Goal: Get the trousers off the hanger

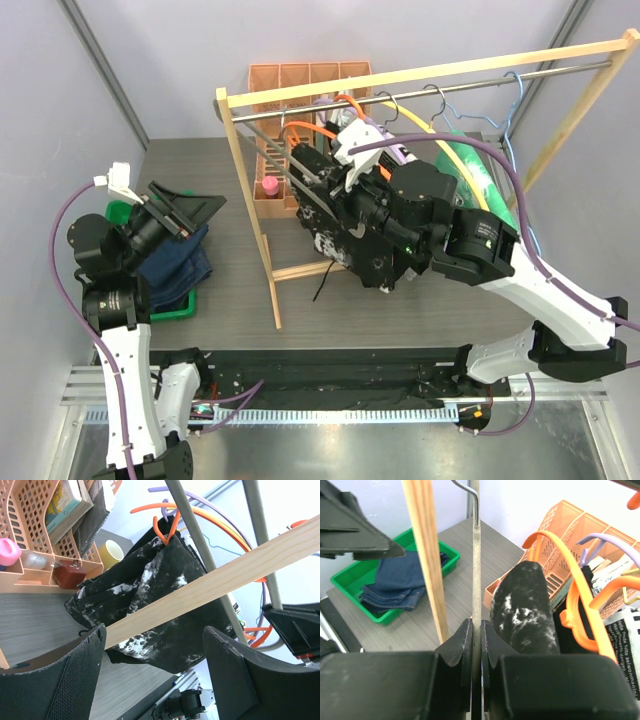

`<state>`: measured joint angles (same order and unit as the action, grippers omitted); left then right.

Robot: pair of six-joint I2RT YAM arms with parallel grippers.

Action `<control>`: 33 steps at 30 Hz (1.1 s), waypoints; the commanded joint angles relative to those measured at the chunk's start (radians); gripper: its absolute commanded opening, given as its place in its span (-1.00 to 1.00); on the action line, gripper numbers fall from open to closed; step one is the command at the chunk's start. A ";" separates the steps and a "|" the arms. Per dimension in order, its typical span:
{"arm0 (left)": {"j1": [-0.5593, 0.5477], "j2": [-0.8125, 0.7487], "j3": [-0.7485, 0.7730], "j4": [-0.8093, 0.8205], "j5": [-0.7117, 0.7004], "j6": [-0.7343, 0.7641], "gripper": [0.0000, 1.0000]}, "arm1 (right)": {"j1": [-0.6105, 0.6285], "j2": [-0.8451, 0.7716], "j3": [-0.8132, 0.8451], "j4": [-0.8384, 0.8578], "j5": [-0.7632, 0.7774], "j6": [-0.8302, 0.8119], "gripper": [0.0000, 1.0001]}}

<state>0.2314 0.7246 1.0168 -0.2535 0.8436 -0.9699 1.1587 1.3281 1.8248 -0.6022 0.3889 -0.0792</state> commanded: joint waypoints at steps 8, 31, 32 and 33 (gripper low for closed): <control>-0.003 0.004 0.054 0.057 0.046 -0.012 0.57 | -0.085 0.026 0.048 0.079 -0.067 0.019 -0.98; -0.398 0.114 0.313 0.148 0.279 0.085 0.67 | -0.088 -0.058 0.059 -0.208 -0.117 0.401 -0.08; -0.424 0.121 0.322 0.148 0.287 0.091 0.68 | -0.088 -0.064 0.060 -0.228 -0.125 0.433 -0.06; -0.450 0.124 0.334 0.146 0.295 0.094 0.68 | -0.088 -0.069 0.056 -0.234 -0.133 0.447 -0.03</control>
<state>-0.1287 0.8284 1.2934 -0.1532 1.0611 -0.9237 1.0733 1.2987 1.8423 -0.7681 0.2916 0.2577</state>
